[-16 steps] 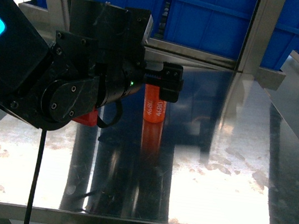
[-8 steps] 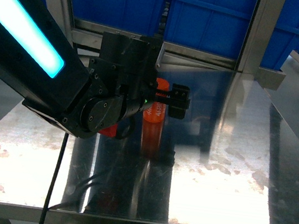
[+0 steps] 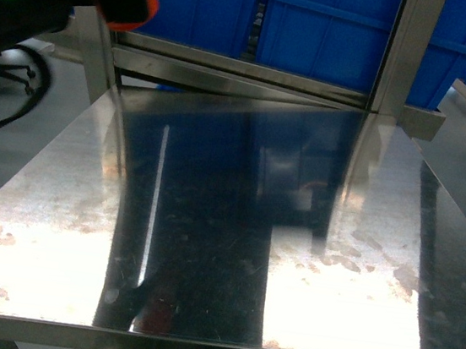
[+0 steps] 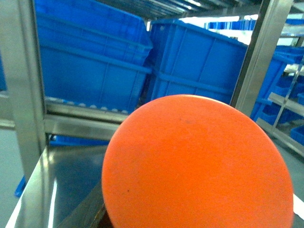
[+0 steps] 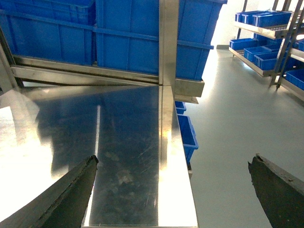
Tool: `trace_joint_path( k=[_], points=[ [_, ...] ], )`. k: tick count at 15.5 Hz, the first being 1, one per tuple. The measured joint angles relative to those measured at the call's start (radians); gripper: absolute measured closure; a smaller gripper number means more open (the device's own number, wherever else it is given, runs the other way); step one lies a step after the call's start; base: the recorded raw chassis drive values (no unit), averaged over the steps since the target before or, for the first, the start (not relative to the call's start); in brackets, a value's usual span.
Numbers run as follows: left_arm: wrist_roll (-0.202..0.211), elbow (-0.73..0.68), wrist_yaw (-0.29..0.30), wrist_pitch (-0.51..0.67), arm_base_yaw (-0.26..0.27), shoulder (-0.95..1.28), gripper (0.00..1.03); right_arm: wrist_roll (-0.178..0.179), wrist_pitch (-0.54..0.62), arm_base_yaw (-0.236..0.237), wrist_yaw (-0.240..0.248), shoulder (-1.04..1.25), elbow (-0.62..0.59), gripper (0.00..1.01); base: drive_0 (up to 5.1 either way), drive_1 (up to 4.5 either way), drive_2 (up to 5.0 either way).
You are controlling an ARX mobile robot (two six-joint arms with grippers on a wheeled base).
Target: Pick capacitor and pack into box
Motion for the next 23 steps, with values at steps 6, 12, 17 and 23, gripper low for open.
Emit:
trace_joint_path(
  k=[6, 12, 17, 23],
  points=[
    [-0.003, -0.244, 0.043, -0.097, 0.07, -0.296, 0.58, 0.0, 0.0, 0.0, 0.0, 0.0, 0.0, 0.03, 0.0, 0.0, 0.0],
    [0.014, -0.311, 0.058, -0.116, 0.101, -0.554, 0.58, 0.0, 0.0, 0.0, 0.0, 0.0, 0.0, 0.03, 0.0, 0.0, 0.0],
    [0.109, -0.464, -0.055, -0.473, 0.174, -0.801, 0.58, 0.0, 0.0, 0.0, 0.0, 0.0, 0.0, 0.03, 0.0, 0.0, 0.0],
    [0.11, -0.607, 0.074, -0.58, 0.302, -1.037, 0.58, 0.0, 0.0, 0.0, 0.0, 0.0, 0.0, 0.03, 0.0, 0.0, 0.0]
  ],
)
